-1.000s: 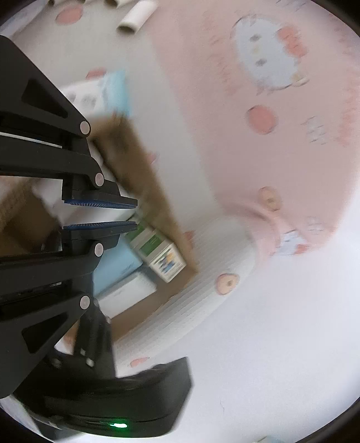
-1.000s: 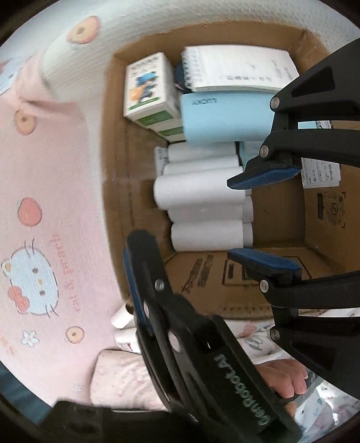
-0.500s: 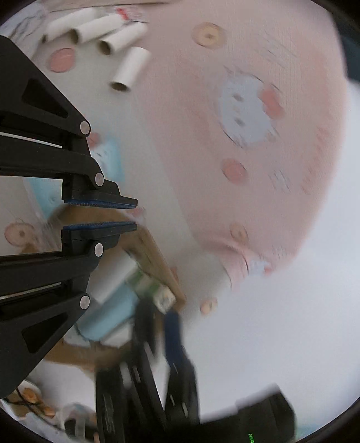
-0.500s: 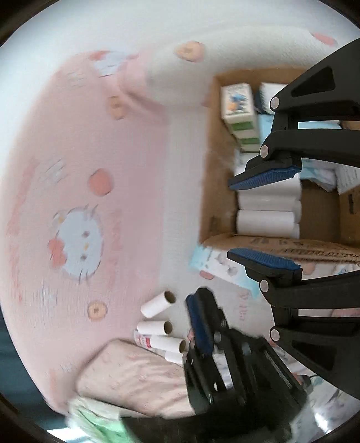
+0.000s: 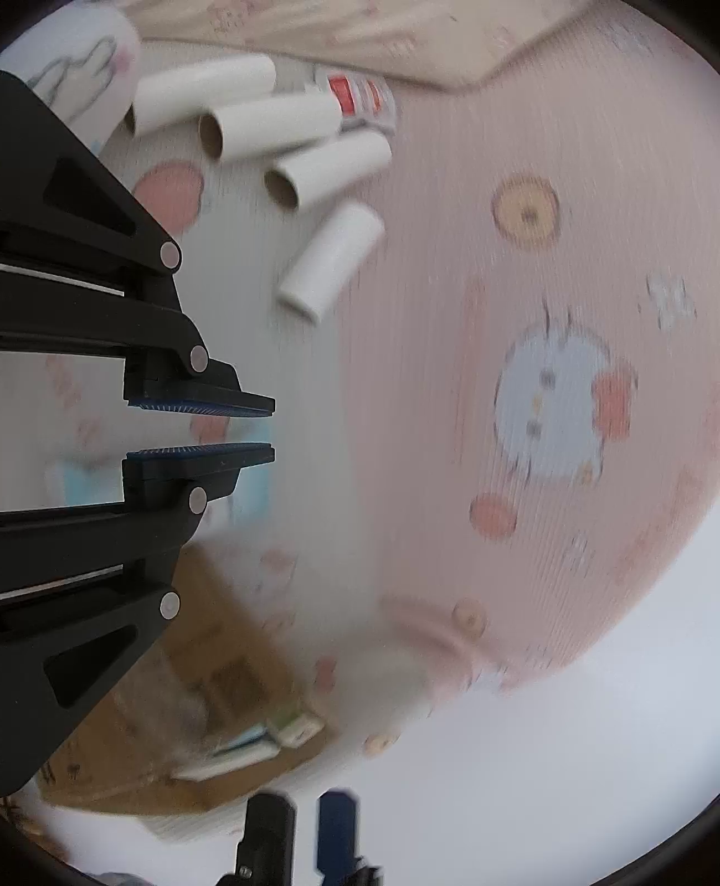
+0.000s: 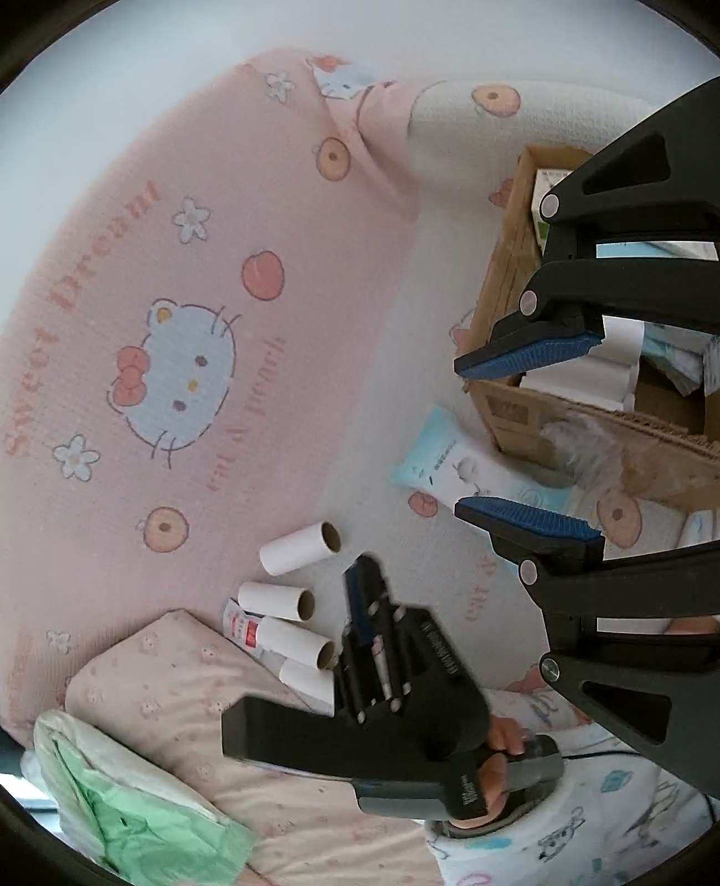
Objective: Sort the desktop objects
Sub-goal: 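Move both grippers back from the box to the tube pile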
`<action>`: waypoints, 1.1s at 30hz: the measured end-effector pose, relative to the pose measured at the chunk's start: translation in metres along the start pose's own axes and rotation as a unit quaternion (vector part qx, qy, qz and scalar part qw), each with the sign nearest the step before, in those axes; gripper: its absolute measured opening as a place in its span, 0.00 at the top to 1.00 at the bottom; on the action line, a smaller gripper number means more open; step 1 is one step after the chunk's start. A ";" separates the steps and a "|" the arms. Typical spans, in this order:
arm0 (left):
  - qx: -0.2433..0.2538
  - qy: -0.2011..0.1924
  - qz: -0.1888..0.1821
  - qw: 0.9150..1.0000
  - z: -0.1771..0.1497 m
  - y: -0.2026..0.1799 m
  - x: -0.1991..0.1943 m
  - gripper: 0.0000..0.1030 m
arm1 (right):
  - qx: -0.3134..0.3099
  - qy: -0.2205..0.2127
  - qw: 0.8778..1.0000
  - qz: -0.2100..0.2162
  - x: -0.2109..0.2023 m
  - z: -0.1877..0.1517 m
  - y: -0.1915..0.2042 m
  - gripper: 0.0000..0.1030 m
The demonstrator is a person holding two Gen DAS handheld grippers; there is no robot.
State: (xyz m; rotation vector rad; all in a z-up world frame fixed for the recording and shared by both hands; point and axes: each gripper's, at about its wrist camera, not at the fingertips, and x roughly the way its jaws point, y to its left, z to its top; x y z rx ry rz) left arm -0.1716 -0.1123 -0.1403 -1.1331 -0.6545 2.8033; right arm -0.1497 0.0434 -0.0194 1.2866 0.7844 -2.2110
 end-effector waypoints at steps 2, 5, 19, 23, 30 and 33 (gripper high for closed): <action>-0.032 -0.006 0.013 0.999 0.001 0.024 0.003 0.91 | 0.018 0.010 1.000 0.023 0.009 0.006 -0.002 0.60; -0.115 -0.022 0.015 0.993 0.010 0.061 0.006 0.91 | 0.049 0.018 0.998 0.043 0.024 0.017 -0.003 0.60; -0.353 -0.093 -0.038 0.930 0.033 0.178 0.011 0.91 | 0.170 0.027 0.979 0.111 0.111 0.052 0.012 0.60; -0.366 -0.067 -0.066 0.926 0.043 0.189 0.030 0.91 | 0.161 0.035 0.980 0.111 0.135 0.056 0.024 0.60; -0.297 -0.026 -0.065 0.952 0.071 0.175 0.060 0.61 | 0.138 0.017 0.981 0.138 0.172 0.062 0.042 0.60; -0.290 -0.007 -0.076 0.954 0.077 0.173 0.074 0.59 | 0.149 0.010 0.977 0.152 0.186 0.062 0.044 0.60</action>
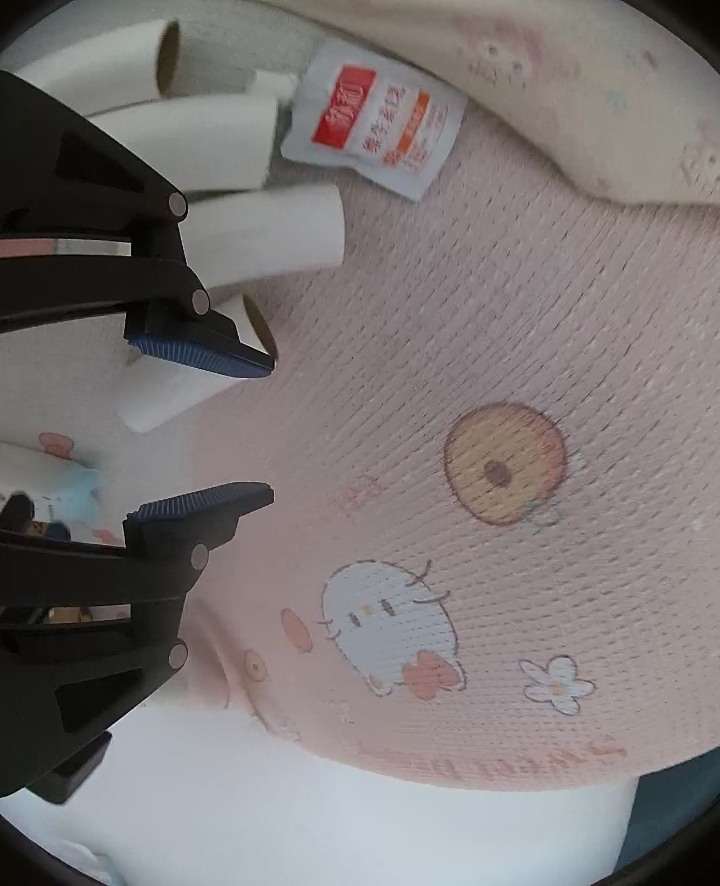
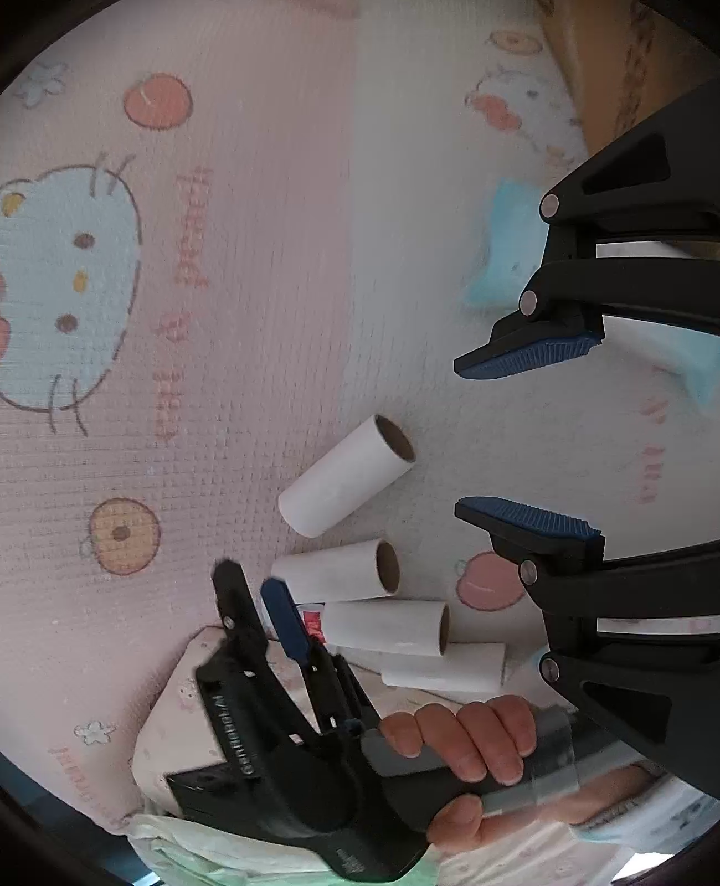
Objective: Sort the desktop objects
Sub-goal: 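Move both grippers back from the box to the tube pile, then reach the left gripper to a white tube lying on the sheet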
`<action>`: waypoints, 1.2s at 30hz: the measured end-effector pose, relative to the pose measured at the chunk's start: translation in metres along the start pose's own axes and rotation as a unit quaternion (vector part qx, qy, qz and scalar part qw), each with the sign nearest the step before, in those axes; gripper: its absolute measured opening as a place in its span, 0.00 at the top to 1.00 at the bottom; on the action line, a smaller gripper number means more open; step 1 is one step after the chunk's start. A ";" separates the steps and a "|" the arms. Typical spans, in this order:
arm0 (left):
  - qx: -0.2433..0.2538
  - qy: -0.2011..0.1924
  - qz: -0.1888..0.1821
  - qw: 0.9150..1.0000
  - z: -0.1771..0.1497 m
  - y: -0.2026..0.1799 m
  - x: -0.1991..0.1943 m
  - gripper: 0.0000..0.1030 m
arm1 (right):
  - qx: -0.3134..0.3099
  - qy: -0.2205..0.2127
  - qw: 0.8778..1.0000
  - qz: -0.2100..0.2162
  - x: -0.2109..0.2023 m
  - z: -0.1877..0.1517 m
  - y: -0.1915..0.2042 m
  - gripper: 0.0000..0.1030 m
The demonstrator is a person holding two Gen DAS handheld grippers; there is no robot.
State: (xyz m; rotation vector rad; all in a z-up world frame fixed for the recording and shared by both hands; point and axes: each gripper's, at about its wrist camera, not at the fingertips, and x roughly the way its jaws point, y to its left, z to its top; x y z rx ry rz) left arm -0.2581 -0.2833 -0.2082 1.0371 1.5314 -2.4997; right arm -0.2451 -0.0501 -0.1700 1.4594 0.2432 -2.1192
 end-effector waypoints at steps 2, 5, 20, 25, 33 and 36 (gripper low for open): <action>-0.004 0.011 -0.001 1.000 0.003 0.002 0.006 0.58 | 0.010 -0.005 1.000 0.006 0.009 0.000 -0.002 0.60; -0.036 0.037 -0.038 0.998 0.007 0.012 0.016 0.58 | 0.029 0.005 0.999 0.017 0.026 -0.001 -0.006 0.60; 0.028 0.055 0.066 0.996 0.009 0.001 0.041 0.58 | 0.040 -0.014 0.999 0.011 0.060 0.015 -0.005 0.60; 0.043 0.074 0.100 0.991 0.006 0.000 0.052 0.58 | 0.044 -0.006 0.999 0.026 0.069 0.016 -0.004 0.60; 0.039 0.097 0.096 0.990 0.005 0.003 0.060 0.58 | 0.059 0.004 0.998 0.036 0.076 0.017 -0.007 0.60; 0.040 0.108 0.088 0.989 0.001 0.008 0.057 0.58 | 0.070 0.022 0.995 0.061 0.079 0.019 -0.009 0.60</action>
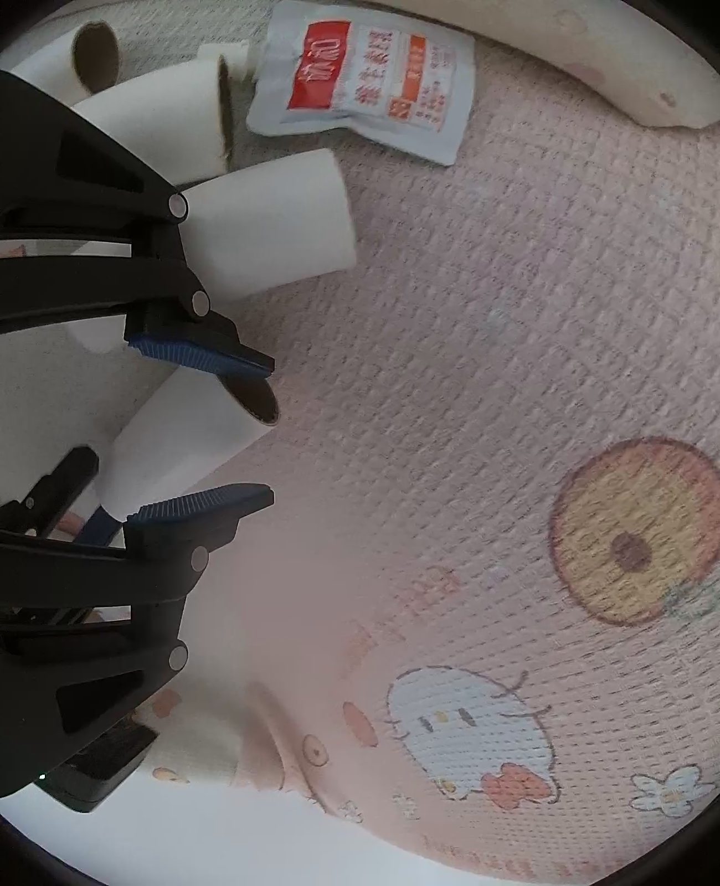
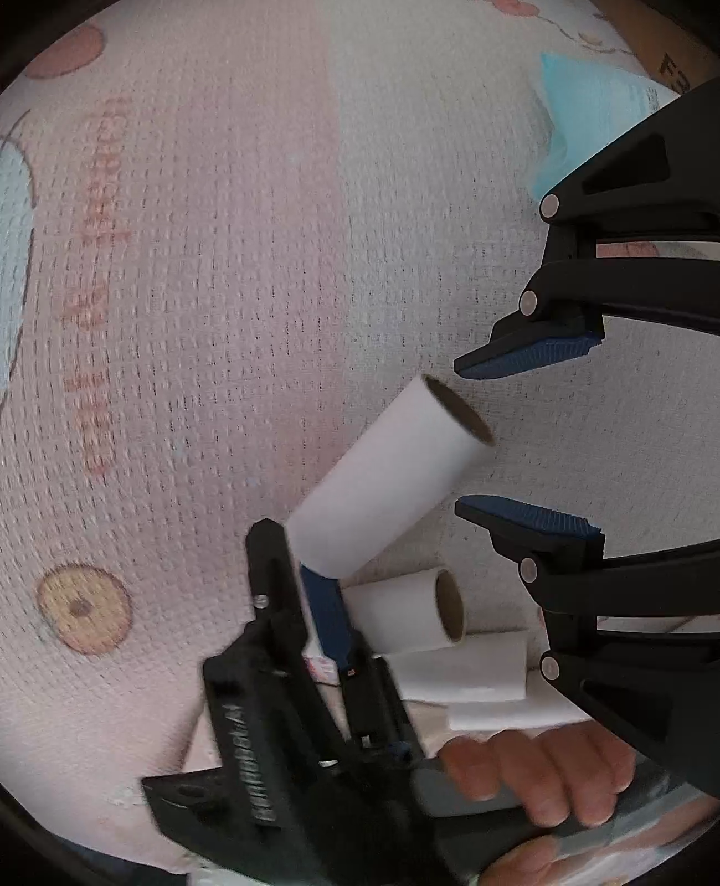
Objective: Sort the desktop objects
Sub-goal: 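Reach the left gripper to a white tube lying on the sheet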
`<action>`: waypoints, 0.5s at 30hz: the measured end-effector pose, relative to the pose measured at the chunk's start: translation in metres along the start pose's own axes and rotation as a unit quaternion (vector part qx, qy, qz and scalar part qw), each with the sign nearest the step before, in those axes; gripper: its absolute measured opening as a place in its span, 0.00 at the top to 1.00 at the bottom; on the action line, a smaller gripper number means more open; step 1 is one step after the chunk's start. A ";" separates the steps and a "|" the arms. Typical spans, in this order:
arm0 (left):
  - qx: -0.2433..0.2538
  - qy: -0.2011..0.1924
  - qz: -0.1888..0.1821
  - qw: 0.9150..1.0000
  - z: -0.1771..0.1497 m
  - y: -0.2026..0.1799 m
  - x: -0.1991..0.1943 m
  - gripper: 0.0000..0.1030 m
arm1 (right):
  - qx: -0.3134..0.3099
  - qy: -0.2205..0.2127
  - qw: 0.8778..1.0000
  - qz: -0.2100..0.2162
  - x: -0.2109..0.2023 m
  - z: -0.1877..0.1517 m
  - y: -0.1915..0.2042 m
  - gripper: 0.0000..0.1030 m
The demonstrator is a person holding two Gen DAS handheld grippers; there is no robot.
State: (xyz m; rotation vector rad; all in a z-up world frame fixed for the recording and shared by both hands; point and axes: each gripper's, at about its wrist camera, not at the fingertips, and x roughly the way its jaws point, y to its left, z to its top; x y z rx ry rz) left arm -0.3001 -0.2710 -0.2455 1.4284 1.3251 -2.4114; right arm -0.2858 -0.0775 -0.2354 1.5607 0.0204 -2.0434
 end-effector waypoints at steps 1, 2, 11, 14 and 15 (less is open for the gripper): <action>0.005 0.005 -0.002 1.000 -0.002 -0.002 0.001 0.58 | 0.000 0.004 1.000 0.002 0.001 0.000 0.000 0.60; 0.014 0.012 -0.002 1.000 -0.004 -0.005 0.004 0.58 | -0.005 0.006 1.000 0.000 0.001 -0.002 0.001 0.60; 0.073 0.048 0.019 0.996 -0.043 -0.037 0.011 0.58 | 0.023 -0.005 1.000 -0.014 -0.025 -0.026 -0.006 0.60; 0.066 0.070 0.003 0.995 -0.054 -0.033 0.009 0.58 | 0.049 -0.008 0.999 -0.016 -0.037 -0.040 -0.010 0.60; 0.062 0.080 -0.004 0.995 -0.058 -0.032 0.009 0.58 | 0.057 -0.011 0.998 -0.020 -0.040 -0.043 -0.012 0.60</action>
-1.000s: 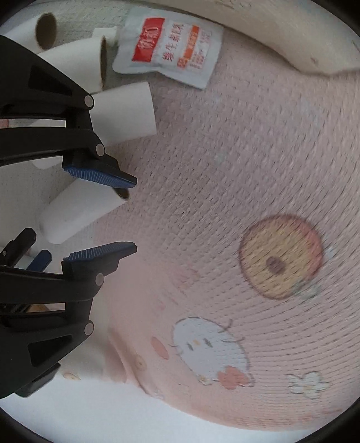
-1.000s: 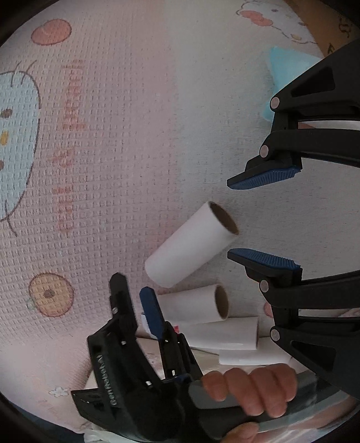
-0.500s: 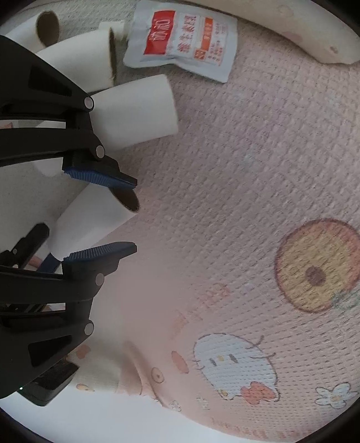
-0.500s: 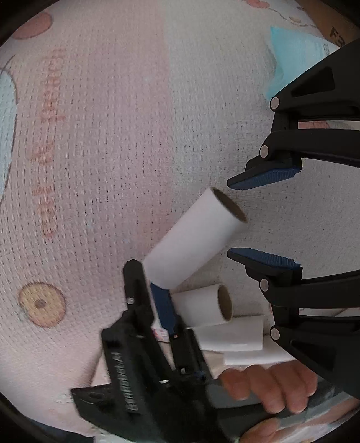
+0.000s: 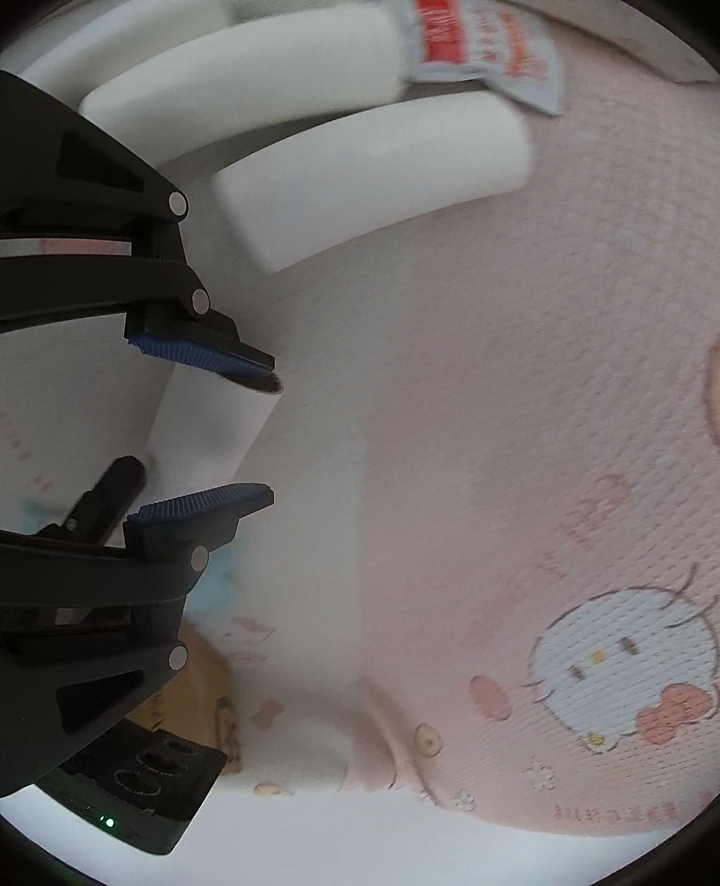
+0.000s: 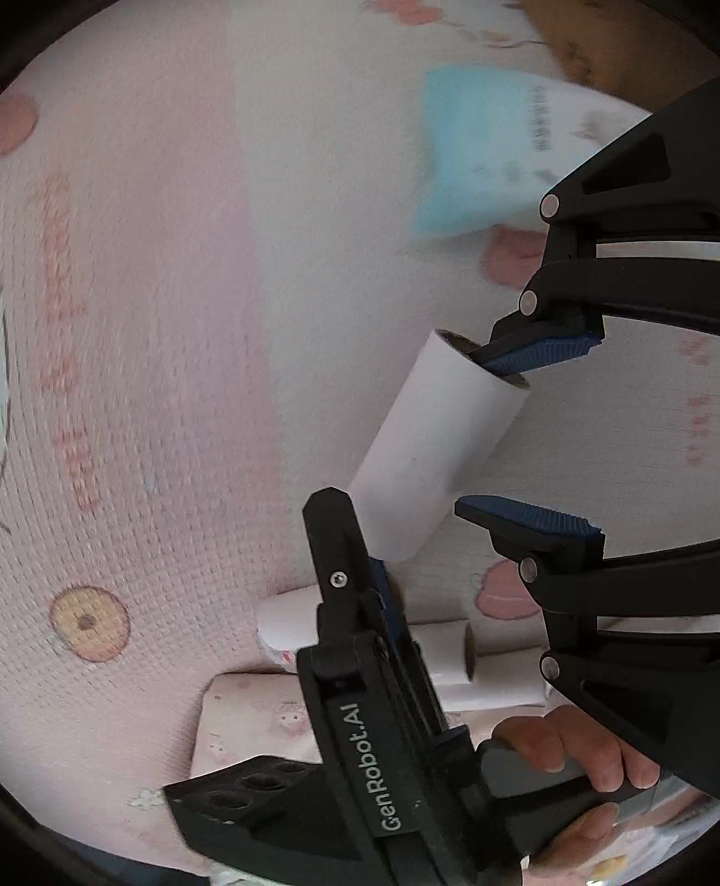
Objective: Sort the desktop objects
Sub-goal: 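Reach the left gripper to a white tube lying on the sheet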
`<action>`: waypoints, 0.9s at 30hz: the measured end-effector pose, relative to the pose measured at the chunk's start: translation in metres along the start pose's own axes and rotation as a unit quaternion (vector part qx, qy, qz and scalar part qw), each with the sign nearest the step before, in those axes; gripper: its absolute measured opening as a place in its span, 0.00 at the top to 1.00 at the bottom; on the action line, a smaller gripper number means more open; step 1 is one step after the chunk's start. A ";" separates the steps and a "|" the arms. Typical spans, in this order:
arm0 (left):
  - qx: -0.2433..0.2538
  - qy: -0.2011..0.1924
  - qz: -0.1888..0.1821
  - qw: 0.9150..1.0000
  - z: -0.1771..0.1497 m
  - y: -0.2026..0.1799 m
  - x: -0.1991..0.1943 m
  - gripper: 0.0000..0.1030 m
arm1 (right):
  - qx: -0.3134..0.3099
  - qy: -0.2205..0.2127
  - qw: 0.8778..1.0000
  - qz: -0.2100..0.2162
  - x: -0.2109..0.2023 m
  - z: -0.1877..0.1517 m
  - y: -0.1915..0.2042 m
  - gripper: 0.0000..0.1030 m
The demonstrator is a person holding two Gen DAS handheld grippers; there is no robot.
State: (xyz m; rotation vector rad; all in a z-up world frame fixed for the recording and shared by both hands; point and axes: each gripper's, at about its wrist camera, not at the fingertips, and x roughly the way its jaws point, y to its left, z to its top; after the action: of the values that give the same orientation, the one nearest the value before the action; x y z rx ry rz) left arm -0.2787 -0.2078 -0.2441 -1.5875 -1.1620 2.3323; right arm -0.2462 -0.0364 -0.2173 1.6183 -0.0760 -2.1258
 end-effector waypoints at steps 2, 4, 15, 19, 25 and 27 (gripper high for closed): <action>-0.002 0.013 -0.004 1.000 -0.006 0.000 0.003 0.58 | 0.013 -0.003 1.000 -0.001 -0.005 -0.007 -0.002 0.60; -0.002 0.020 -0.003 1.000 -0.009 -0.001 0.005 0.58 | 0.027 -0.005 1.000 0.005 -0.009 -0.016 -0.005 0.60; -0.028 0.023 -0.010 0.999 -0.046 0.000 -0.013 0.58 | 0.024 -0.005 1.000 -0.003 -0.035 -0.052 -0.013 0.60; -0.036 0.019 -0.006 0.999 -0.048 0.002 -0.016 0.58 | 0.012 0.003 1.000 -0.022 -0.034 -0.054 -0.009 0.60; -0.036 0.001 0.001 0.999 -0.049 0.000 -0.024 0.58 | -0.001 0.004 1.000 -0.026 -0.055 -0.063 -0.013 0.60; -0.038 -0.004 0.001 0.999 -0.052 0.001 -0.027 0.58 | -0.007 -0.002 0.999 -0.032 -0.059 -0.061 -0.013 0.60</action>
State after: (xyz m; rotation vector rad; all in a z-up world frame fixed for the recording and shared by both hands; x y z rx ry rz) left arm -0.2234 -0.1934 -0.2330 -1.6046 -1.2668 2.3240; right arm -0.1824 0.0125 -0.1868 1.6286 -0.0112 -2.1724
